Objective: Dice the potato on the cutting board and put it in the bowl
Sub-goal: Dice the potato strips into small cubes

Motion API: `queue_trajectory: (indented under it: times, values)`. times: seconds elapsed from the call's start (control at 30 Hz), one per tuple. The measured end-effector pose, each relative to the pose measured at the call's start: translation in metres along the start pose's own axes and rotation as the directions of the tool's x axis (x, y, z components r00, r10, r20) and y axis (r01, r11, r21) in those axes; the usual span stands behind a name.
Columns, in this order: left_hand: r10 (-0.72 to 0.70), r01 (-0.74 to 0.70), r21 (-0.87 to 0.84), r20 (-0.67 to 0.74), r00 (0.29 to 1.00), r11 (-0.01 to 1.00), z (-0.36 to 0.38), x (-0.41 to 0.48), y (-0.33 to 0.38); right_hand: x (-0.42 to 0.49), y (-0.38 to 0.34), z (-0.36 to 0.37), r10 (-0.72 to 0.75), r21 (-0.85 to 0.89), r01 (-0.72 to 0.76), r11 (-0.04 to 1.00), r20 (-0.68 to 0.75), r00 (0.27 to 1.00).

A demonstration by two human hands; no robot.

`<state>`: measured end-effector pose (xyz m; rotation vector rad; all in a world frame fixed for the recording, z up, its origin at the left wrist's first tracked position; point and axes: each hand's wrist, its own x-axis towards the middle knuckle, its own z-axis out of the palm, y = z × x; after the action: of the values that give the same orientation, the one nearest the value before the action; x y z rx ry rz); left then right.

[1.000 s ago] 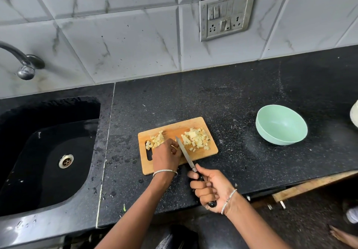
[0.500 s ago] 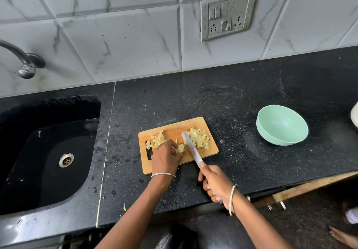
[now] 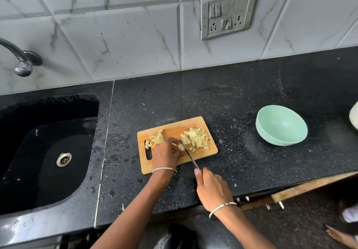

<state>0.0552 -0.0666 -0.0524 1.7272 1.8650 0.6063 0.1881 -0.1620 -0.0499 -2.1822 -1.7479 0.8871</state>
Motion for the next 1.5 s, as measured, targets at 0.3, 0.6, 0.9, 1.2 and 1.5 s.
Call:
queue_trajectory:
  times: [0.3, 0.6, 0.9, 1.2, 1.5]
  values:
    - [-0.010, 0.009, 0.088, 0.015, 1.000, 0.996, 0.002, 0.008, 0.002, -0.002, -0.006, 0.003, 0.003, -0.058, -0.004, 0.998, -0.013, 1.000]
    - [-0.039, 0.037, 0.068, 0.030, 0.999, 0.997, 0.001, 0.012, 0.004, 0.013, -0.019, 0.009, 0.051, -0.172, -0.053, 0.984, -0.017, 0.999]
    - [0.027, -0.027, 0.024, -0.026, 0.999, 0.999, 0.004, 0.000, -0.009, -0.002, 0.005, -0.002, 0.006, -0.027, -0.006, 1.000, -0.007, 1.000]
    - [0.004, -0.002, 0.025, -0.061, 0.998, 1.000, 0.002, -0.001, -0.006, 0.003, -0.004, 0.001, -0.011, -0.059, 0.010, 0.998, -0.024, 1.000]
    - [0.014, -0.009, 0.084, -0.061, 0.998, 0.996, 0.006, 0.005, -0.007, 0.005, -0.001, -0.004, -0.036, -0.037, 0.037, 0.999, 0.030, 0.999]
